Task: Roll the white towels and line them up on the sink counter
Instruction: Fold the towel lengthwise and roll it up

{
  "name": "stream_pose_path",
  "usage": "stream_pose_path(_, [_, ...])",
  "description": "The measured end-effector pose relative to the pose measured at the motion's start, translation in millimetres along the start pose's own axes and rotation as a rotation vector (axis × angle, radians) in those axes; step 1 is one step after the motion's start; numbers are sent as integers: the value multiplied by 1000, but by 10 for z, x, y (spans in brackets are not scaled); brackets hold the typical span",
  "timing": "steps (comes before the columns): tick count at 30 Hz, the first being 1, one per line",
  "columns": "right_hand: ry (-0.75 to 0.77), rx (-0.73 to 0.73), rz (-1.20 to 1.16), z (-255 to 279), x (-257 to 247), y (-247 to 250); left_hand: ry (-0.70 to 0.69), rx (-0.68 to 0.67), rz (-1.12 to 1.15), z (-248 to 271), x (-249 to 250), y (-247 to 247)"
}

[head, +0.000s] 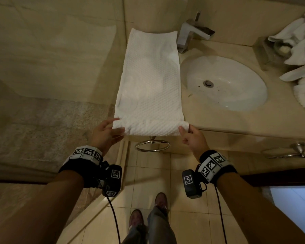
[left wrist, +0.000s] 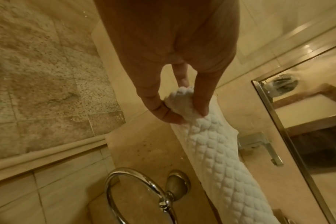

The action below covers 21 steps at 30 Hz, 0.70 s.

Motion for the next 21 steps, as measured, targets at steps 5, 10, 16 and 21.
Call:
stream_pose_path(5, [67,75,270,-153,-34,-18,8,117,-129,-97,80,-18])
stream_pose_path(10, [32,112,481,-304,-240,-103,5,258,-485,-235,308,-81])
stream_pose_path(16, [-118,126,632,-465,-398,-112,-201,504,-1035,-222,611,-319])
stream_pose_path(21, [-204,115,675,-554,-521,-116,-755,77,-1639,-160,635,-680])
Point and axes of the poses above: each hand's wrist, its own z-axis away from the middle knuckle, its own y-axis out of the back of the hand, x = y × z, the point moved 1 cm from there along -z, towards the middle knuckle, and after that the axes turned 13 degrees about -z, right-handed, at the moved point
